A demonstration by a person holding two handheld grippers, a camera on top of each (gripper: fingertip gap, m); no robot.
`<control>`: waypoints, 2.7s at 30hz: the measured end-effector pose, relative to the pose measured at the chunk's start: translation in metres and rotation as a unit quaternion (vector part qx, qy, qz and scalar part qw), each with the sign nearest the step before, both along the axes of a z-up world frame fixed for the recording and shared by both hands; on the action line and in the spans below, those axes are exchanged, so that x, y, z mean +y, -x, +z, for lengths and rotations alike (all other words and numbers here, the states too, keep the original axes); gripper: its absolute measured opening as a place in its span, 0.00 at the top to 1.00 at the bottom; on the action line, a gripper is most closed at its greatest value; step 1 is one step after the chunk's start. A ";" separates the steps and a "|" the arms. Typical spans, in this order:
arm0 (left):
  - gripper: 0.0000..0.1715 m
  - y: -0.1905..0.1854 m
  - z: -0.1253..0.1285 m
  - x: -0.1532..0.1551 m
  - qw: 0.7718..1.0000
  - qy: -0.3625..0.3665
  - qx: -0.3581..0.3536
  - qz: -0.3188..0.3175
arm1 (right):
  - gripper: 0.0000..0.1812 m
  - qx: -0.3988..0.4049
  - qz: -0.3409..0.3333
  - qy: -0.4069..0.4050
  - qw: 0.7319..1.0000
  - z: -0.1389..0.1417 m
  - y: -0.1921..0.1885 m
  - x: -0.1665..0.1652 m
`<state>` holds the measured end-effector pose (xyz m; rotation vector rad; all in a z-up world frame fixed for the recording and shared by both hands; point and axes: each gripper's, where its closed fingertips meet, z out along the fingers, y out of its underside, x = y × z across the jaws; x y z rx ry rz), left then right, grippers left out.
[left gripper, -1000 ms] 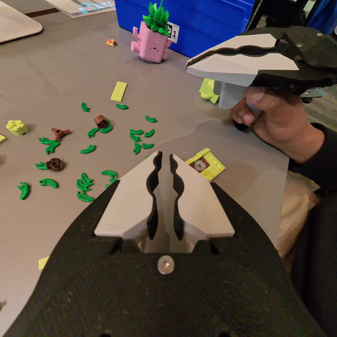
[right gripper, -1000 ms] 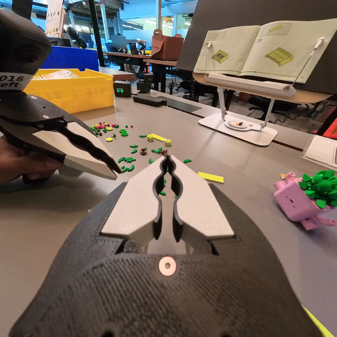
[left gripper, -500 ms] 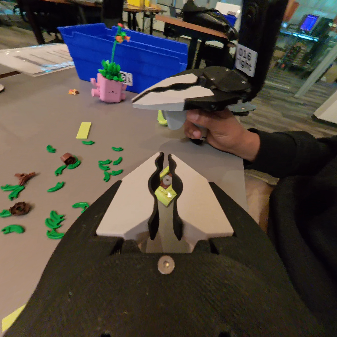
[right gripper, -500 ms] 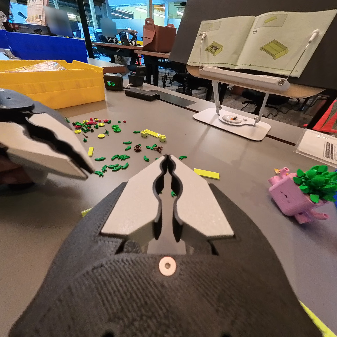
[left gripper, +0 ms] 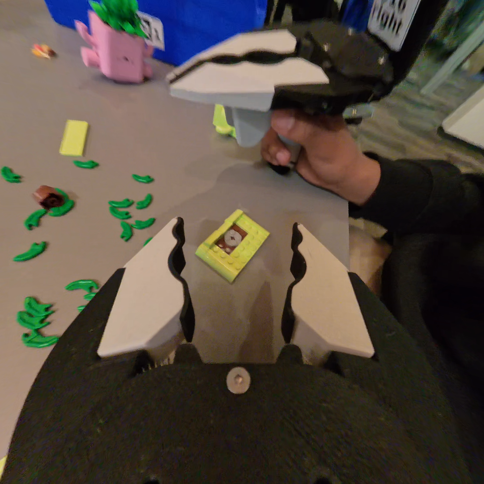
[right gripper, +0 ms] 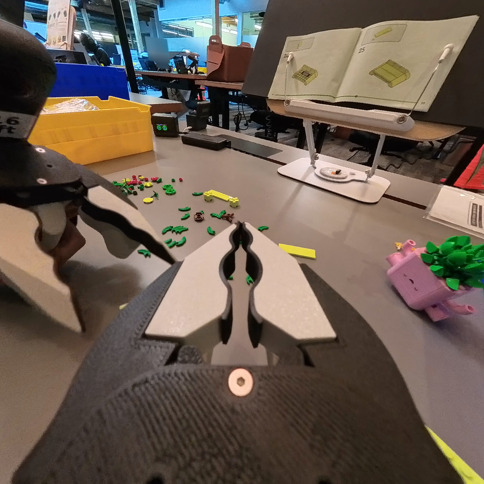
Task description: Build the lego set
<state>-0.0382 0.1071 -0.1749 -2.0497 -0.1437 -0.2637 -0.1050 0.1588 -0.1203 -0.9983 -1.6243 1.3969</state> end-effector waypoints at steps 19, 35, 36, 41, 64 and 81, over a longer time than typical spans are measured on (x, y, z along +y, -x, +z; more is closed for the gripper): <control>0.50 -0.008 -0.031 0.001 0.995 0.102 0.014 -0.018 | 1.00 0.010 0.008 0.001 1.000 0.003 -0.003 -0.002; 0.55 -0.061 -0.024 -0.014 0.996 0.081 0.015 -0.023 | 0.69 -0.135 -0.073 -0.076 0.985 -0.018 0.046 0.012; 0.57 -0.061 -0.021 -0.014 0.997 0.069 0.017 -0.022 | 0.69 -0.154 -0.087 -0.098 0.979 -0.023 0.056 0.017; 0.58 -0.063 -0.017 -0.015 0.996 0.055 -0.056 -0.044 | 0.59 -0.267 -0.098 -0.134 0.949 -0.055 0.090 0.039; 0.60 -0.061 -0.009 -0.016 0.996 0.024 -0.081 -0.040 | 0.74 -0.312 -0.058 -0.069 0.946 -0.059 0.097 0.029; 0.64 -0.052 -0.025 -0.014 0.996 0.076 -0.051 -0.001 | 0.74 -0.300 -0.017 -0.113 0.947 -0.029 -0.090 0.027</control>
